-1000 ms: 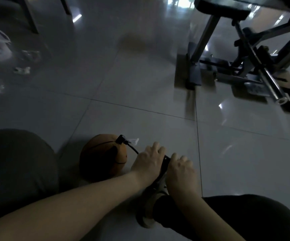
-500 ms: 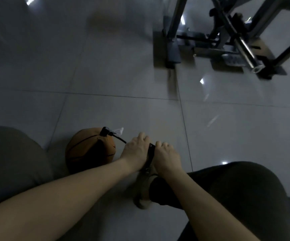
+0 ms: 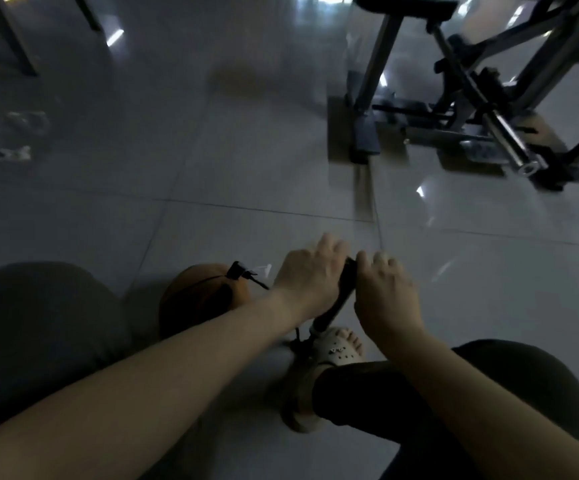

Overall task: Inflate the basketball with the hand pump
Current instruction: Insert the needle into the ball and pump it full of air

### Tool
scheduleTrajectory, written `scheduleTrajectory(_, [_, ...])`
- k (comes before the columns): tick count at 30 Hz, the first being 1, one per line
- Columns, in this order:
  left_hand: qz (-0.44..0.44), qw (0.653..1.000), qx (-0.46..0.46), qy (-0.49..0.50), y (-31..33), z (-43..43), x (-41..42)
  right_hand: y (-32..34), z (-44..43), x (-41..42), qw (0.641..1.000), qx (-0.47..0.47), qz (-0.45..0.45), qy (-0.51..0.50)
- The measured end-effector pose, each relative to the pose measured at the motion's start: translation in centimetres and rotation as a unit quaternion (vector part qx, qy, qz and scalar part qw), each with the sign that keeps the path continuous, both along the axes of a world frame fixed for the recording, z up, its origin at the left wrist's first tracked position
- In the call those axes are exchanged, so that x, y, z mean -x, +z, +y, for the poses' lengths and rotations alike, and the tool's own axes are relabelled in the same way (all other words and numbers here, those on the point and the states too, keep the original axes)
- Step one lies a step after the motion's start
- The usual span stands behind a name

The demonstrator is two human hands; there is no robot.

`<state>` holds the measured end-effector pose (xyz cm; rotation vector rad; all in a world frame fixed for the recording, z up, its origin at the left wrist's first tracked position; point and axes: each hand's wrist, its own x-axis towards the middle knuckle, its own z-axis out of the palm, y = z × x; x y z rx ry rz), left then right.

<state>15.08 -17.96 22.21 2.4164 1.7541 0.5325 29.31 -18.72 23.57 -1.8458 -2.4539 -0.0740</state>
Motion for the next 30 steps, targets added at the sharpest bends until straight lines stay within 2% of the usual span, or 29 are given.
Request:
scheduleTrajectory(2, [0.025,0.999,0.022,-0.013,-3.4,-1.8,0.4,-2.8,-1.9,0.9,0.998,0.056,-0.027,-0.003])
scheduleTrajectory(5, [0.043,0.998,0.052,0.021,-7.3,-2.9,1.1,-5.4,-2.8,2.0,0.994,0.102,-0.043,0.001])
scheduleTrajectory(12, [0.057,0.990,0.119,0.049,-10.8,-3.8,0.7,-8.9,-2.5,2.8,0.979,0.189,-0.082,0.005])
scheduleTrajectory(17, [0.054,0.988,0.136,0.038,-11.1,-3.4,0.7,-9.5,-1.7,2.5,0.973,0.223,-0.065,0.003])
scheduleTrajectory(20, [0.066,0.983,0.167,0.031,-10.6,-3.9,0.8,-8.7,-2.3,2.2,0.961,0.274,-0.008,-0.027])
scheduleTrajectory(22, [0.057,0.985,0.162,0.029,-9.0,-3.4,1.0,-7.0,-2.2,2.0,0.967,0.249,0.044,-0.043])
scheduleTrajectory(25, [0.004,0.996,0.085,0.034,-4.2,-2.0,1.2,-3.0,-1.1,2.0,0.986,0.104,0.112,-0.058])
scheduleTrajectory(27, [-0.024,0.999,0.026,0.032,-0.5,-1.4,1.2,-0.2,-0.2,2.0,0.991,0.010,0.120,-0.061])
scheduleTrajectory(30, [-0.045,0.997,-0.045,0.051,2.7,-1.2,1.6,2.5,0.9,2.1,0.994,-0.033,0.094,-0.051])
